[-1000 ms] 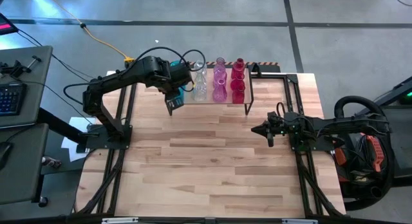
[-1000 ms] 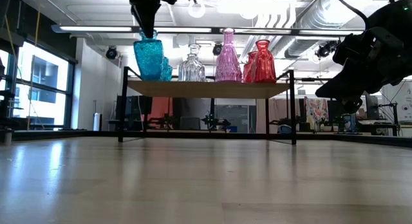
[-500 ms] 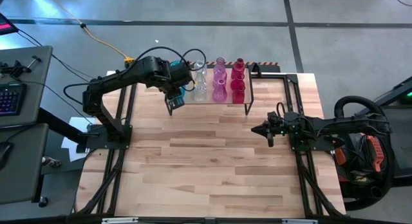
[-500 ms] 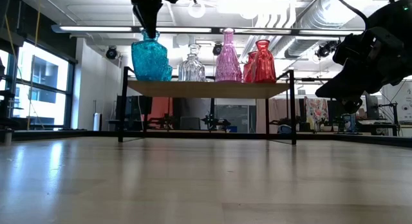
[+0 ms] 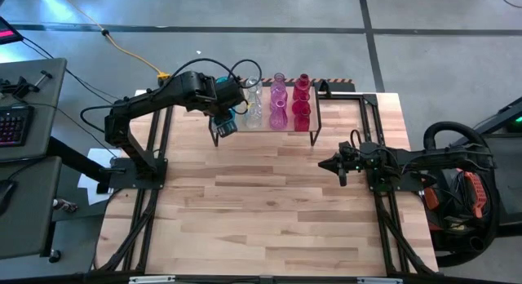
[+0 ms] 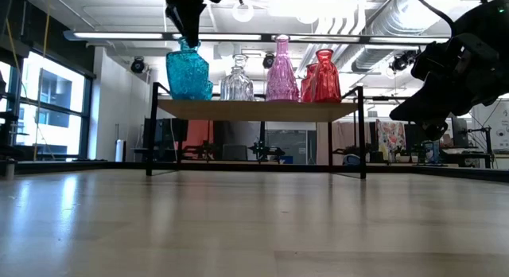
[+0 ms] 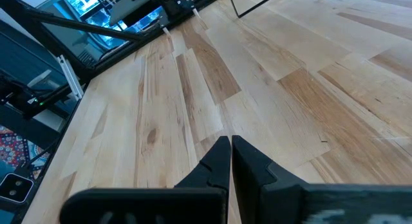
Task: Sort vases onto shelf
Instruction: Put the blue vase on the shelf aligned with the other blue vase, then return to Home Position
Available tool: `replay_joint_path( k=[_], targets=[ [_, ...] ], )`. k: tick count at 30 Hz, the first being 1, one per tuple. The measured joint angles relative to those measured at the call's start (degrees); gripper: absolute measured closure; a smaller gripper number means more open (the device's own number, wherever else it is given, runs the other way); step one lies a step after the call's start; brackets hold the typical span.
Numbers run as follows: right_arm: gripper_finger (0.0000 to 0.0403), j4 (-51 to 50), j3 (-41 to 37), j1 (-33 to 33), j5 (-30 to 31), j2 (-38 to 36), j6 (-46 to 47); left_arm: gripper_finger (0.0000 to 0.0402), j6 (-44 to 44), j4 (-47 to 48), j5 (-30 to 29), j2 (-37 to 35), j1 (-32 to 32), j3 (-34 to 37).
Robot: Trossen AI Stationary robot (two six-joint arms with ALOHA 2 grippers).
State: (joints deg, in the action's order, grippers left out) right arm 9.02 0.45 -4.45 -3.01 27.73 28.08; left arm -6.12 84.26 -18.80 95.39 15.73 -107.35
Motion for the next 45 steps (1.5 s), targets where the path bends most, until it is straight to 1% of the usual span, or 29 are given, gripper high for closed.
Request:
replay_joint_path(
  k=[9, 23, 26, 32, 39, 41, 45],
  targets=[
    [0.0402, 0.0, 0.0, 0.0, 0.0, 0.0, 0.0, 0.0288, -3.5, -0.2, -1.4, 0.0, 0.4, 0.0],
    [0.0402, 0.0, 0.0, 0.0, 0.0, 0.0, 0.0, 0.0288, -8.1, 0.1, -0.8, 0.0, 0.4, 0.0],
    [0.0402, 0.0, 0.0, 0.0, 0.0, 0.0, 0.0, 0.0288, -8.7, 1.2, -0.6, 0.0, 0.4, -1.5],
    [0.0402, 0.0, 0.0, 0.0, 0.0, 0.0, 0.0, 0.0288, -8.7, 1.5, -2.0, -0.1, 0.3, -4.7],
    [0.0402, 0.0, 0.0, 0.0, 0.0, 0.0, 0.0, 0.0289, -8.2, 5.9, -2.8, -0.2, -0.1, -8.5],
    [0.0402, 0.0, 0.0, 0.0, 0.0, 0.0, 0.0, 0.0289, -7.6, 5.7, -3.8, -1.3, -0.3, -8.6],
    [0.0402, 0.0, 0.0, 0.0, 0.0, 0.0, 0.0, 0.0289, -7.3, 5.8, -5.3, -5.8, -1.6, -8.6]
  ],
)
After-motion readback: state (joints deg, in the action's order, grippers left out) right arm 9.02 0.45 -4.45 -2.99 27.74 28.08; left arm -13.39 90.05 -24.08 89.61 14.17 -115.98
